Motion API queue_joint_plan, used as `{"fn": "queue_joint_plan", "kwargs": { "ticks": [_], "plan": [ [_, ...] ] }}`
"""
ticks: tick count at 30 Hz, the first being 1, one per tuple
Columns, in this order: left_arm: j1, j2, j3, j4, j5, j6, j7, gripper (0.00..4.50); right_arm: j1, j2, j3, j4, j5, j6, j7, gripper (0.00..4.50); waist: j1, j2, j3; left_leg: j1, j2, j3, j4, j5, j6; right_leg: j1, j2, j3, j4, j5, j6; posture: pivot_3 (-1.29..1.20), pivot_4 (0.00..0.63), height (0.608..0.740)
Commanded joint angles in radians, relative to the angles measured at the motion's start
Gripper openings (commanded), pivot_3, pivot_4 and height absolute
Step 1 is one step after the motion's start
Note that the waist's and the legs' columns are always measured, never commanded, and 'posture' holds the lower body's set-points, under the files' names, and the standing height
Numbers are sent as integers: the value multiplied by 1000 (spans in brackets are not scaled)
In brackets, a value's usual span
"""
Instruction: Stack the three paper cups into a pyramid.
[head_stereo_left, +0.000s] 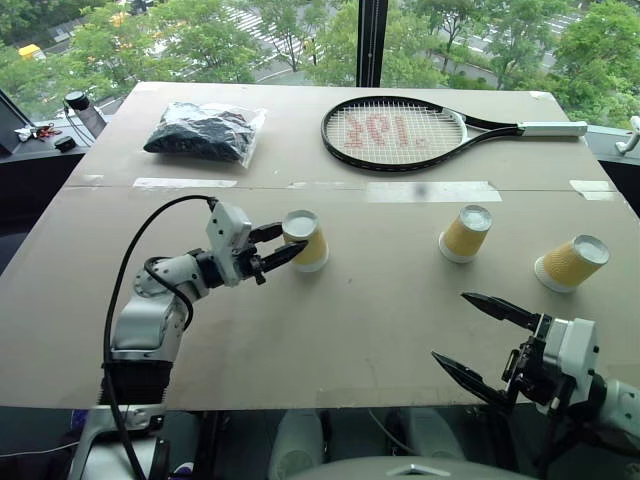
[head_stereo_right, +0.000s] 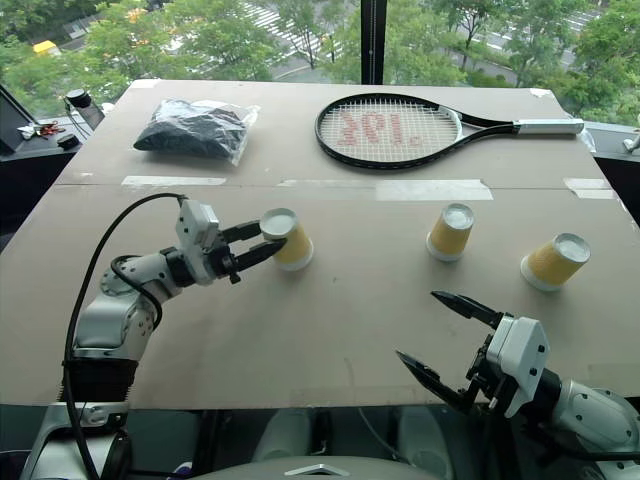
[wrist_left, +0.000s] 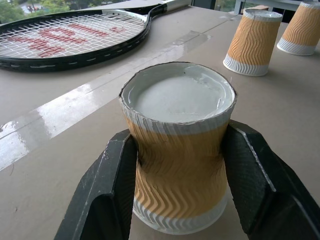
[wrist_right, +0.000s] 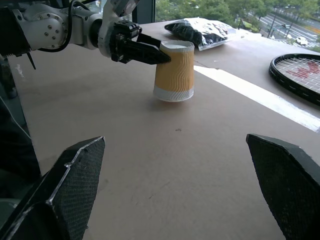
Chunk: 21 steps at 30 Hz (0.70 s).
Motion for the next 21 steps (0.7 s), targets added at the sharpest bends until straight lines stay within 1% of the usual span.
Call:
{"fn": "queue_joint_plan", "kwargs": {
  "ticks": [1, 6, 9, 21],
  "plan": [
    [-79, -22, -44, 48, 48, -44, -13, 1993, 6, 13, 8, -30, -18, -34, -13, 4500, 2, 0, 0, 0, 0, 0, 0, 0, 0, 0, 0, 0, 0, 0, 0, 0, 150, 740],
    [-137, -58, -96, 122, 81, -79, -49, 1993, 25, 27, 12, -42, -42, -45, -35, 4500, 2, 0, 0, -3, -1, -3, 2, 0, 0, 0, 0, -2, -1, 0, 0, 0, 150, 740],
    [-151, -69, -104, 145, 85, -88, -64, 1993, 43, 33, 12, -54, -53, -47, -47, 4500, 1, 0, 0, -4, -1, -4, 2, 0, 0, -1, 1, -3, -1, 0, 0, 0, 150, 740],
    [-142, -99, -122, 181, 121, -153, -69, 1993, 57, 68, 19, -44, -101, -56, -107, 4500, 3, 0, 0, -5, -1, -5, 2, 0, 0, -1, 1, -4, -1, 0, 0, 0, 150, 740]
  ]
}}
